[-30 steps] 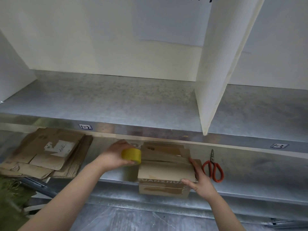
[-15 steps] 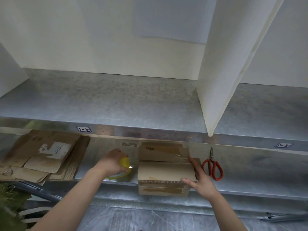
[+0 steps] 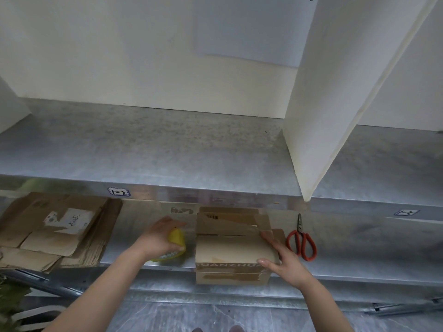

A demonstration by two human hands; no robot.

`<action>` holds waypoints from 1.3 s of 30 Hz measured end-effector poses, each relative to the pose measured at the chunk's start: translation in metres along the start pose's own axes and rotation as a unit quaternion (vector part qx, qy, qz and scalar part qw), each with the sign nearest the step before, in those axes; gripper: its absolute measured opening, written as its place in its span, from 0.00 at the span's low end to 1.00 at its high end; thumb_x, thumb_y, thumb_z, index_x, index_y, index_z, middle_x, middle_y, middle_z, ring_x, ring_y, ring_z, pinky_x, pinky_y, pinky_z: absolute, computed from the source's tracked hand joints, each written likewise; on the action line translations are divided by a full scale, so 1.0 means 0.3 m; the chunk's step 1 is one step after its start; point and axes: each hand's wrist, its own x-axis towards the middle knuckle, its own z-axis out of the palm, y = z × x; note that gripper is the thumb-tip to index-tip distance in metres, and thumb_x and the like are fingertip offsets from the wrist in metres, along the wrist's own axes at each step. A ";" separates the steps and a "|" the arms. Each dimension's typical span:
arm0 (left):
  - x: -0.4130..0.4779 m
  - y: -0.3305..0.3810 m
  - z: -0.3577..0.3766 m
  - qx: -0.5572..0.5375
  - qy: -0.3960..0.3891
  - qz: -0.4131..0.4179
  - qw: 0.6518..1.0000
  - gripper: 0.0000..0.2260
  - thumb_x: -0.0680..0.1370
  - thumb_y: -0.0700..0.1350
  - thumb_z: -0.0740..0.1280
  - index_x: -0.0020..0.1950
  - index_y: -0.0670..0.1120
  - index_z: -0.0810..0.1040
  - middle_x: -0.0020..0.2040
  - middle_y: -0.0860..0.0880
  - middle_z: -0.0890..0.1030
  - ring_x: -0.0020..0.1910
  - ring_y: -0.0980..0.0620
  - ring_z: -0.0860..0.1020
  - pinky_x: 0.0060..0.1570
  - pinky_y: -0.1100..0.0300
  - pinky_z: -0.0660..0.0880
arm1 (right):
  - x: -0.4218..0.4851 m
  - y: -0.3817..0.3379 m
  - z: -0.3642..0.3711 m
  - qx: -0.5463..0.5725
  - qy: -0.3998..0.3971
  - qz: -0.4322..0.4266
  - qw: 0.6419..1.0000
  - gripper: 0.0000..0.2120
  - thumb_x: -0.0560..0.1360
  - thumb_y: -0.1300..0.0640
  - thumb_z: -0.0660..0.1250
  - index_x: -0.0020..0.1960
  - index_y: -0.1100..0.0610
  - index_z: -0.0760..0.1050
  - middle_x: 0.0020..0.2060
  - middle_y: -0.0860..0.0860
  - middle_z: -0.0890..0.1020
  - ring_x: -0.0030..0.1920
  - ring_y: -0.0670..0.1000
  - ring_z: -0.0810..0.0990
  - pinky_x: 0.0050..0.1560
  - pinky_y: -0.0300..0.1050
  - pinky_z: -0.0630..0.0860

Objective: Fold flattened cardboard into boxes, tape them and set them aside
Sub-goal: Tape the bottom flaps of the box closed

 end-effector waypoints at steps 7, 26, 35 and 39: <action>-0.050 -0.050 -0.008 -0.072 0.017 0.039 0.996 0.24 0.69 0.54 0.75 0.61 0.58 0.69 0.57 0.59 0.72 0.54 0.56 0.72 0.46 0.63 0.70 | 0.012 -0.026 0.002 -0.025 0.001 -0.003 1.000 0.34 0.68 0.34 0.70 0.69 0.31 0.57 0.70 0.36 0.65 0.72 0.40 0.63 0.68 0.35 0.61; -0.097 -0.125 -0.028 -0.128 0.035 0.006 0.991 0.23 0.69 0.52 0.76 0.59 0.57 0.69 0.53 0.56 0.77 0.50 0.58 0.76 0.49 0.60 0.76 | 0.044 -0.044 0.095 0.012 0.017 0.033 0.999 0.47 0.56 0.26 0.73 0.70 0.25 0.56 0.75 0.45 0.61 0.76 0.50 0.57 0.74 0.55 0.61; -0.067 -0.135 -0.086 0.056 0.016 -0.006 0.998 0.25 0.71 0.55 0.74 0.65 0.56 0.69 0.60 0.52 0.71 0.61 0.49 0.70 0.54 0.59 0.68 | 0.050 -0.051 0.092 0.050 0.004 0.054 0.997 0.47 0.54 0.29 0.76 0.68 0.24 0.58 0.75 0.44 0.60 0.75 0.50 0.58 0.74 0.54 0.59; -0.039 -0.134 -0.046 0.081 0.067 0.006 0.994 0.23 0.68 0.53 0.74 0.61 0.52 0.73 0.59 0.52 0.71 0.58 0.49 0.72 0.46 0.60 0.65 | 0.050 -0.055 0.092 0.054 0.002 0.059 0.997 0.46 0.54 0.30 0.76 0.68 0.24 0.58 0.75 0.44 0.59 0.75 0.50 0.58 0.74 0.55 0.60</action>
